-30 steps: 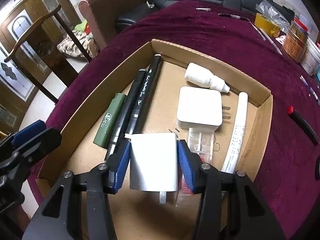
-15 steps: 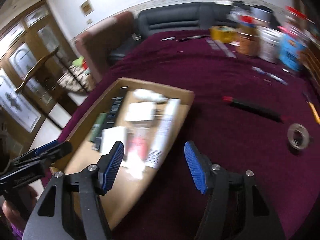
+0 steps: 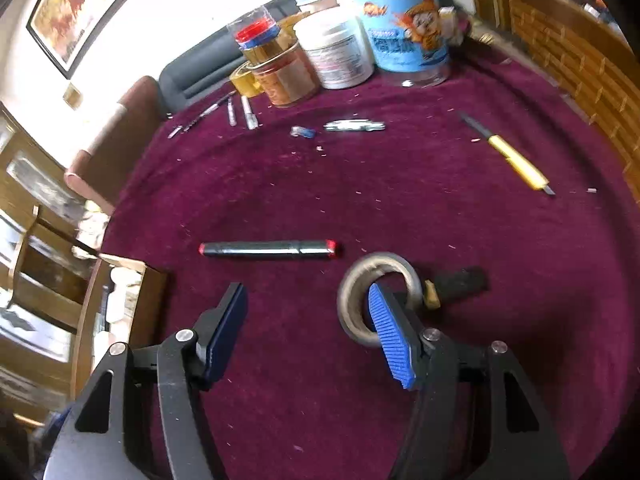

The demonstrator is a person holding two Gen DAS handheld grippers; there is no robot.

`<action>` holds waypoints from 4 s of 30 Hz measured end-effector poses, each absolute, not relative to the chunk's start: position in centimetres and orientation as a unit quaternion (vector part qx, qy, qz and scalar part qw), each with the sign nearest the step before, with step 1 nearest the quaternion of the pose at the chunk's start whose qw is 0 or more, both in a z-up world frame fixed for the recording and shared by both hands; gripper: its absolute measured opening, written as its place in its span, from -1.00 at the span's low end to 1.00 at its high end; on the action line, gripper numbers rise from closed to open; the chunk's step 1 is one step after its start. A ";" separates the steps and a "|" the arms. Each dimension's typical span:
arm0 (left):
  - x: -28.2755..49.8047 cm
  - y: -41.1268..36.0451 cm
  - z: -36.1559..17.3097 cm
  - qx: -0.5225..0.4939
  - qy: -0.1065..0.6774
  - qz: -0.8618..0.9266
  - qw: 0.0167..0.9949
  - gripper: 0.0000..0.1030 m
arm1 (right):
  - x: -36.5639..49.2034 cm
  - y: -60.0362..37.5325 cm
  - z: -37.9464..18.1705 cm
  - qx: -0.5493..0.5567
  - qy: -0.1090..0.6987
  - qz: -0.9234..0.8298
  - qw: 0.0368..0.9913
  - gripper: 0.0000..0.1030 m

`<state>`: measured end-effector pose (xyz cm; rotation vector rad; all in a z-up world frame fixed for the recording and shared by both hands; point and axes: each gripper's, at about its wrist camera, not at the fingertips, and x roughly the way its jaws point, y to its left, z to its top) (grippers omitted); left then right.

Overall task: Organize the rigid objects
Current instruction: 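Move the right tool to the white glue bottle while the left tool approaches the tape roll, then grasp the tape roll with the left tool while the right tool grasps the glue bottle, then carry the tape into the box and release with the left tool while the right tool drops the bottle there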

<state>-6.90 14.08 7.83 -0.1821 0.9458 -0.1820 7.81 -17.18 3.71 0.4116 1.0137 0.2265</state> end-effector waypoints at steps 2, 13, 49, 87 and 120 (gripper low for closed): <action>-7.0 14.1 7.6 -0.087 0.459 -0.085 0.880 0.25 | 9.0 -16.6 2.7 0.193 0.495 0.103 0.841 0.20; -6.8 13.9 6.8 -0.094 0.471 -0.095 0.872 0.25 | 6.0 -11.7 0.3 0.219 0.565 0.237 0.760 0.28; -6.3 7.7 5.5 -0.053 0.511 -0.160 0.843 0.25 | -13.1 -27.0 0.5 0.248 0.514 0.011 0.821 -0.16; 2.3 -4.1 1.1 0.098 0.467 -0.151 0.866 -0.84 | -11.5 -21.9 1.1 0.104 0.478 0.060 0.870 -0.10; -6.0 25.9 3.9 -0.121 0.460 0.021 0.879 -0.84 | -8.8 -5.1 7.3 0.045 0.464 0.229 0.854 -0.52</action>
